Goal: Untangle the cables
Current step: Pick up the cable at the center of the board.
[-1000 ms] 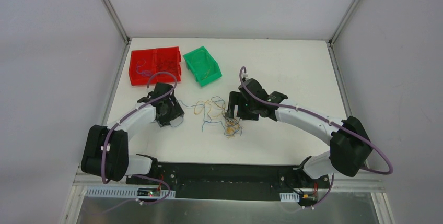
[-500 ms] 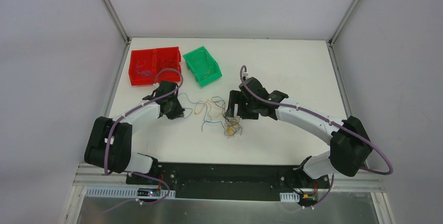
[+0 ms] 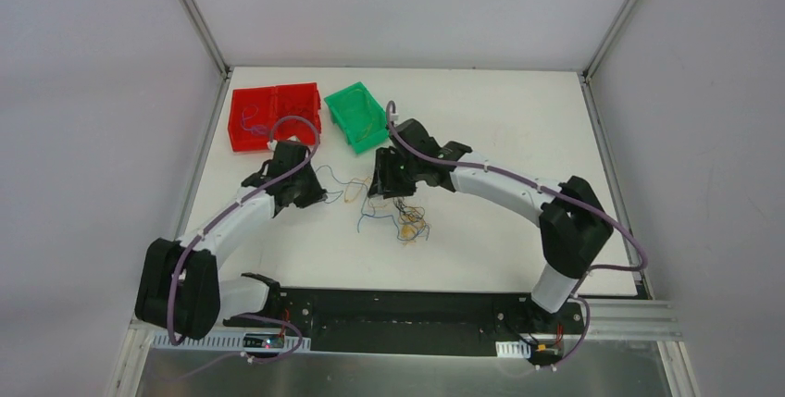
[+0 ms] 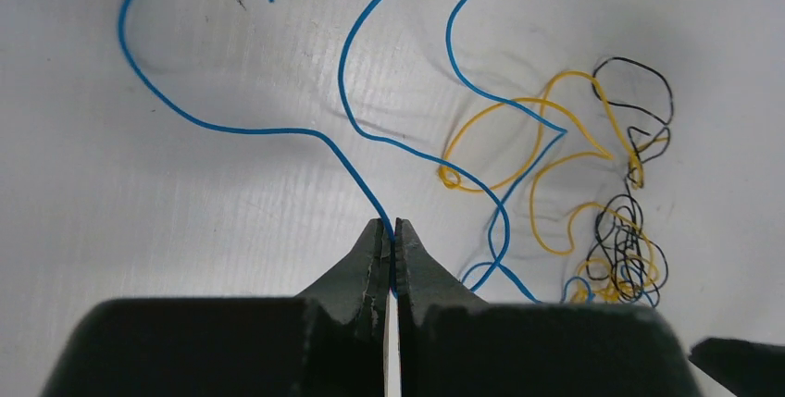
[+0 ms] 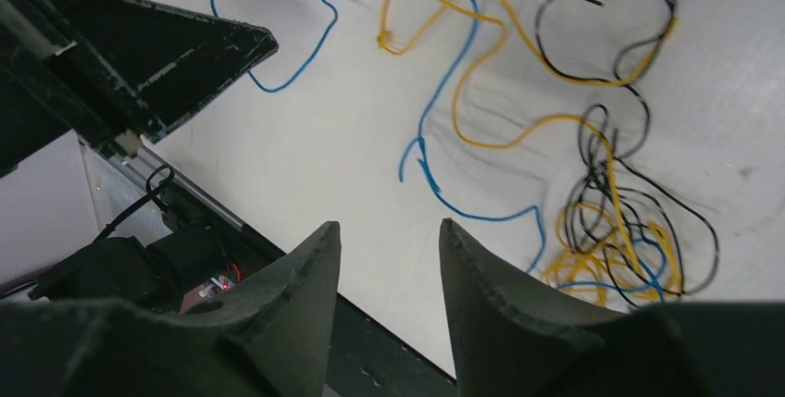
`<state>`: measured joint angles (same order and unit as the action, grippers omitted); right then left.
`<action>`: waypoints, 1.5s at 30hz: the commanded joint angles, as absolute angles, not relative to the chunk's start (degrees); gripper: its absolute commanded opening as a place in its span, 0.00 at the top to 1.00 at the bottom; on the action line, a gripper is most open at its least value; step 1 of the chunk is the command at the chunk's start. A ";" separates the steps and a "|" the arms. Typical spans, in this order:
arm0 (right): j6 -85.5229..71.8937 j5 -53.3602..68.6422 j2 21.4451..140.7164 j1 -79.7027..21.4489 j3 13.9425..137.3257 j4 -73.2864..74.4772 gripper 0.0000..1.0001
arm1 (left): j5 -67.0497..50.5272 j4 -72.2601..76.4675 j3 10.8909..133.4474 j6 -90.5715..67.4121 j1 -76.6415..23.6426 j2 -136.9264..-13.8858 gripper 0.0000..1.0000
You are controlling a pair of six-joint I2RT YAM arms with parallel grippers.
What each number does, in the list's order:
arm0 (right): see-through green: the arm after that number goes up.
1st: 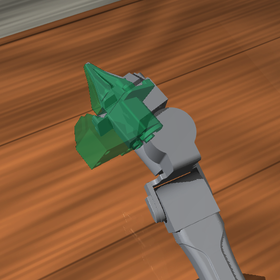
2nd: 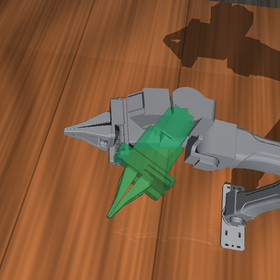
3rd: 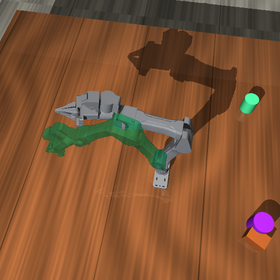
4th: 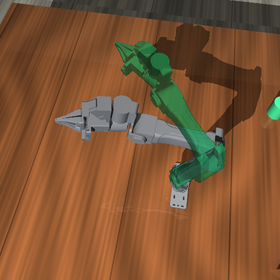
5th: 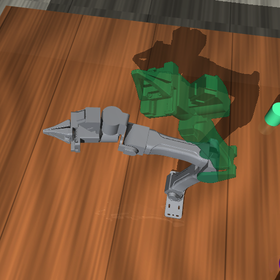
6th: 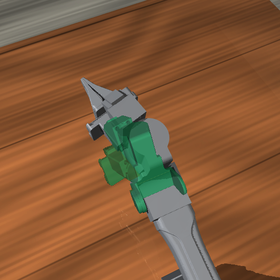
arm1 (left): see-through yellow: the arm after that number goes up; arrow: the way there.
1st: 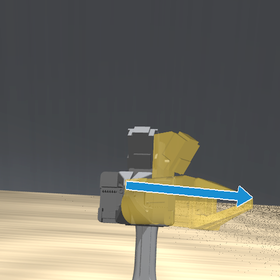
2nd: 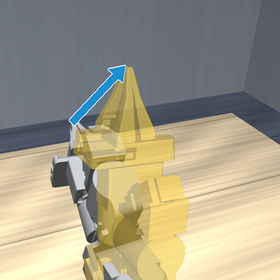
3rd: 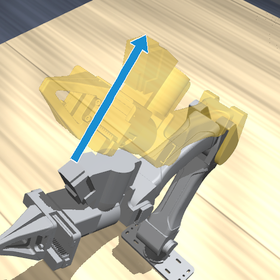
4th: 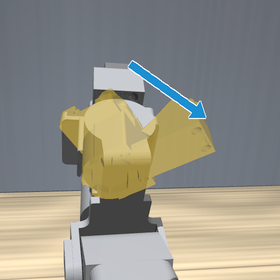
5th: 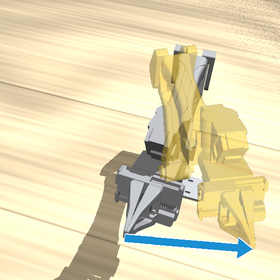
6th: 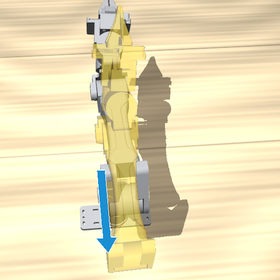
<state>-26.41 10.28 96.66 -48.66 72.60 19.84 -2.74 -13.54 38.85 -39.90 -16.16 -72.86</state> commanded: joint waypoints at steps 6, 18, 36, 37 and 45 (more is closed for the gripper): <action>-25.46 11.00 105.46 -51.35 81.07 20.16 0.63 | 1.14 -25.12 44.29 -37.10 -14.98 -61.49 1.00; -24.71 4.45 108.34 -53.61 81.56 22.41 0.53 | 2.67 -31.52 49.83 -34.59 -13.86 -57.85 1.00; -8.60 9.43 110.59 -52.12 90.32 11.15 0.35 | 9.89 -45.53 70.85 -25.49 -12.48 -51.45 1.00; -7.41 10.27 111.09 -52.05 89.90 9.40 0.35 | 9.81 -45.75 71.25 -25.42 -12.48 -51.46 1.00; -0.95 21.12 113.25 -52.19 83.85 -6.55 0.35 | 9.01 -46.50 72.86 -25.47 -12.48 -51.86 1.00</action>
